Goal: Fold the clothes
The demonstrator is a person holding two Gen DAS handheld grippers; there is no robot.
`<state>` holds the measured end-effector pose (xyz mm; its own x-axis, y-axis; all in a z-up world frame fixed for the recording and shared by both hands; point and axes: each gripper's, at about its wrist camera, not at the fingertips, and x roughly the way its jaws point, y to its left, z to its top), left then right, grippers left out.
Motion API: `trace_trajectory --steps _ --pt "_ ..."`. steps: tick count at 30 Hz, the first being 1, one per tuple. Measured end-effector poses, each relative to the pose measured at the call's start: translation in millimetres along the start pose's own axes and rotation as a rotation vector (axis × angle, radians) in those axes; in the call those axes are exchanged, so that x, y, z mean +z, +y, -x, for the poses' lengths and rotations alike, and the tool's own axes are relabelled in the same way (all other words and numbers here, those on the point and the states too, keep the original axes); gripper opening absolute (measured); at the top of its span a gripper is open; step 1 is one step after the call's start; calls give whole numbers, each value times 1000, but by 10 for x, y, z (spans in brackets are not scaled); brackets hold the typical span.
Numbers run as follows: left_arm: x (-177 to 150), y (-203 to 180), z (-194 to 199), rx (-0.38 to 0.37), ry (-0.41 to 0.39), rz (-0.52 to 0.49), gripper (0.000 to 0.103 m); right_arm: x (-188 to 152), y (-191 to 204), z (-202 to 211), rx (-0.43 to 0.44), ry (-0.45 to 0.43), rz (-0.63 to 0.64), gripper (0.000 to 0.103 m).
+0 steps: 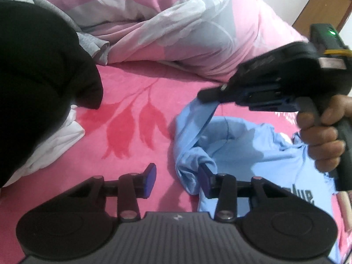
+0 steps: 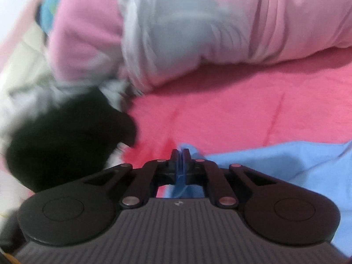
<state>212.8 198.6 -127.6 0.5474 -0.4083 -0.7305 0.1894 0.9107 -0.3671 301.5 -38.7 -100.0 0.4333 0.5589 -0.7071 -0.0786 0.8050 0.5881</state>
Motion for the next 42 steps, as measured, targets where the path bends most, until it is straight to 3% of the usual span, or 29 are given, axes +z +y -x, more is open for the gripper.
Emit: trace_trajectory --steps 6,21,24,28,29,31,35,42 --pt "33 9 -77 -51 9 0 43 169 -248 257 136 -75 -193 1" --pt "106 34 -342 -102 13 -65 41 142 -734 488 222 -152 -344 1" --pt "139 44 -375 -123 4 -44 36 138 -785 532 238 -167 -361 1" --pt "152 40 -354 -144 -14 -42 13 137 -844 579 257 -187 -391 1" --pt "153 31 -342 -148 -16 -52 13 138 -848 589 258 -191 -394 1" --pt "145 -4 -311 -164 -11 -85 14 143 -849 599 257 -196 -394 1" --pt "92 -55 -295 -112 3 -236 37 154 -836 590 255 -190 -383 1" --pt "127 -110 -421 -65 -11 -402 42 142 -813 573 267 -178 -369 1"
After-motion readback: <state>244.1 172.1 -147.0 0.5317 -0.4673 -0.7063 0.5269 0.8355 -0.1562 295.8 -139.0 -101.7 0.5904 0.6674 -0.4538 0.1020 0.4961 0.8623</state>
